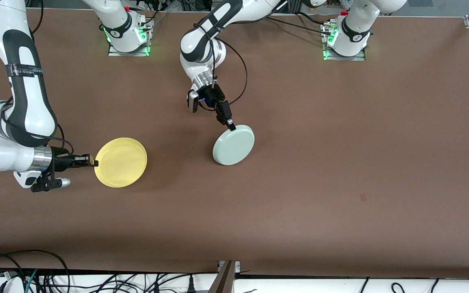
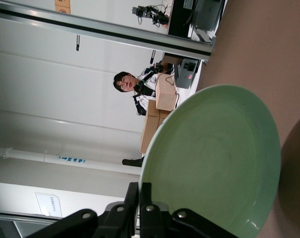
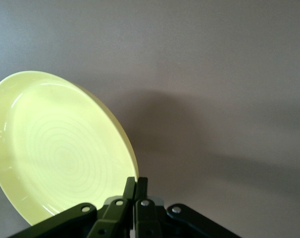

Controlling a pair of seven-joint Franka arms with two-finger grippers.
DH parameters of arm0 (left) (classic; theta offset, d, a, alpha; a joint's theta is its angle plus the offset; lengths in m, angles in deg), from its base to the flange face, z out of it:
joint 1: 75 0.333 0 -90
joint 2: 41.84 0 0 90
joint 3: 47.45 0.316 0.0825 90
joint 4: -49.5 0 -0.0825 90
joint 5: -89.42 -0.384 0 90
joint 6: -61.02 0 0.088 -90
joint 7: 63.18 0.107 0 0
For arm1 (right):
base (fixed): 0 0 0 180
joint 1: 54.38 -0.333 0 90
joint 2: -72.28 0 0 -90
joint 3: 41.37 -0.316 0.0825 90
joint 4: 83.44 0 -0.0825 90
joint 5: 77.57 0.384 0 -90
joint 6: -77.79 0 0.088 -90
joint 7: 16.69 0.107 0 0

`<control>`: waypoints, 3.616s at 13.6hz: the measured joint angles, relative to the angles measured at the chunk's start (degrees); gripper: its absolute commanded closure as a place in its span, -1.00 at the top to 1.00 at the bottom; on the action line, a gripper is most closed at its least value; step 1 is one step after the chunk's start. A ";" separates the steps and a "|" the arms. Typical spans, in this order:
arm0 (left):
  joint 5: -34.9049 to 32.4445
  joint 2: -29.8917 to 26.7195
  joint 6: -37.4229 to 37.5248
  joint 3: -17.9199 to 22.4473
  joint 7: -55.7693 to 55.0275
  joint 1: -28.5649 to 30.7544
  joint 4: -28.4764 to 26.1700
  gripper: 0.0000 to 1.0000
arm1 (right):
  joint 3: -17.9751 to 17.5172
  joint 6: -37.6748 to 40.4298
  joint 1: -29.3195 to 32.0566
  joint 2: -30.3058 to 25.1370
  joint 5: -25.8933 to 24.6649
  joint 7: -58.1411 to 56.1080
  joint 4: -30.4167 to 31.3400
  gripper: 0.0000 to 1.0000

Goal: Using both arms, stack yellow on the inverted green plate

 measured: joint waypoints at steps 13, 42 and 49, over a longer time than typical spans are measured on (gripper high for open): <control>24.31 -0.45 -8.04 -6.60 -19.40 0.73 2.52 1.00 | -0.17 0.13 -3.62 0.09 0.21 2.90 -0.45 -1.00; 69.34 -40.12 5.08 -6.97 34.95 55.01 3.27 1.00 | -0.90 -15.32 -31.68 8.25 6.46 25.14 1.24 -1.00; 72.42 -48.22 7.25 -6.85 49.02 68.10 -4.08 1.00 | -0.90 -17.28 -32.98 8.30 6.88 25.15 3.62 -1.00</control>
